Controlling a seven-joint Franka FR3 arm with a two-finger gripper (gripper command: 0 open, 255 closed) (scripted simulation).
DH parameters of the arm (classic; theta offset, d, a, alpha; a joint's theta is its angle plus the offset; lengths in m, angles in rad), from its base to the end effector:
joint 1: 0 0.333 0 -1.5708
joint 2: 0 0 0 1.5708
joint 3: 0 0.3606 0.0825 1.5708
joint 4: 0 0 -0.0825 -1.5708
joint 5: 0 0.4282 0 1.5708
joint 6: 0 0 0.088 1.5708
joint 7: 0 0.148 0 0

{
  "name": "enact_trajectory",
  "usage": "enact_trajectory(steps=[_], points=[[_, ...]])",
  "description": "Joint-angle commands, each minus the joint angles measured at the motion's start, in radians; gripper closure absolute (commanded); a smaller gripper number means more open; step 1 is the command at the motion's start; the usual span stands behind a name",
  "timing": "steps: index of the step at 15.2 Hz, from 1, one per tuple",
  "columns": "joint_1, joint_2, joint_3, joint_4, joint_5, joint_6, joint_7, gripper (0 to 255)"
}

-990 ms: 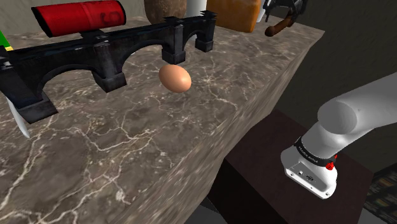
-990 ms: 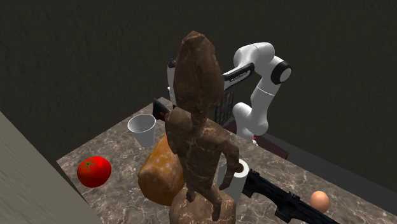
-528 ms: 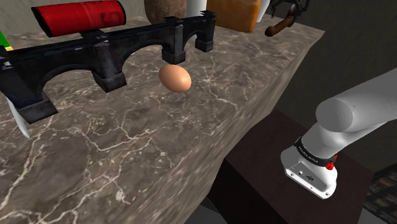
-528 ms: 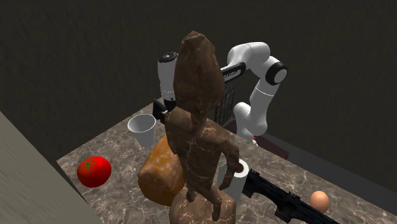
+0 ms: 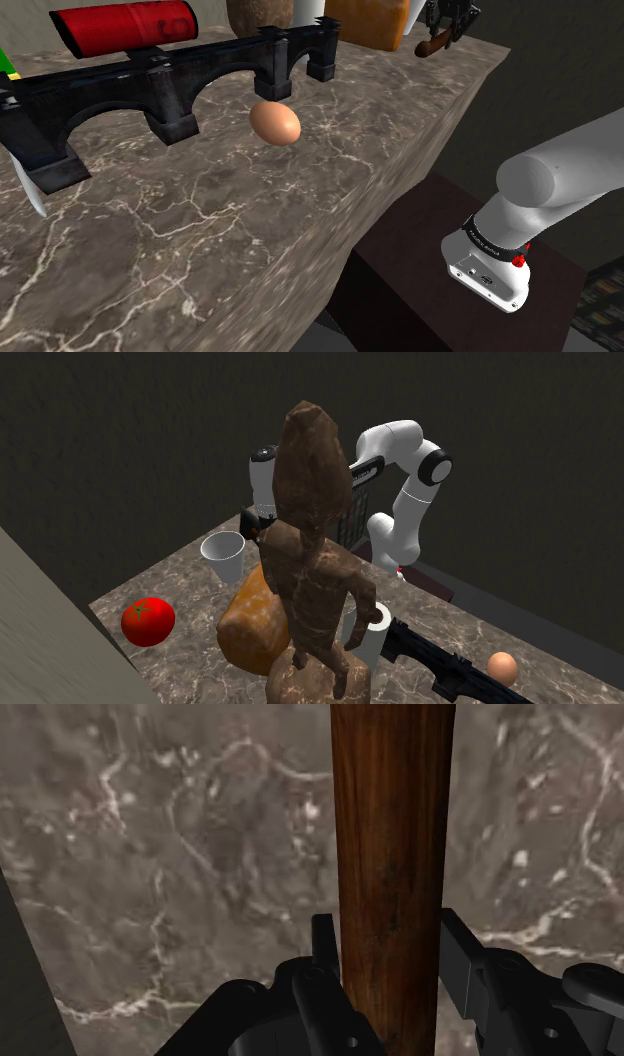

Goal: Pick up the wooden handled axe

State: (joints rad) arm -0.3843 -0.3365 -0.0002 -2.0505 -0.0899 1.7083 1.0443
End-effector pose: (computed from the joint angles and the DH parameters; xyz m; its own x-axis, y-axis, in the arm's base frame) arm 0.4419 -0.1919 0.5732 0.1554 -0.9851 0.0736 -0.9871 -0.1520 0.0500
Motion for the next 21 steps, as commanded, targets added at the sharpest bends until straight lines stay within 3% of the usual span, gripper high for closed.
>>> enact_trajectory(steps=[1,8,21], points=[[0.0,0.0,0.0,-0.002,0.0,0.002,0.0,255],[0.0,0.0,0.001,0.0,0.0,0.0,0.001,255],[0.0,0.033,0.003,0.208,0.002,-0.174,-0.012,255]])
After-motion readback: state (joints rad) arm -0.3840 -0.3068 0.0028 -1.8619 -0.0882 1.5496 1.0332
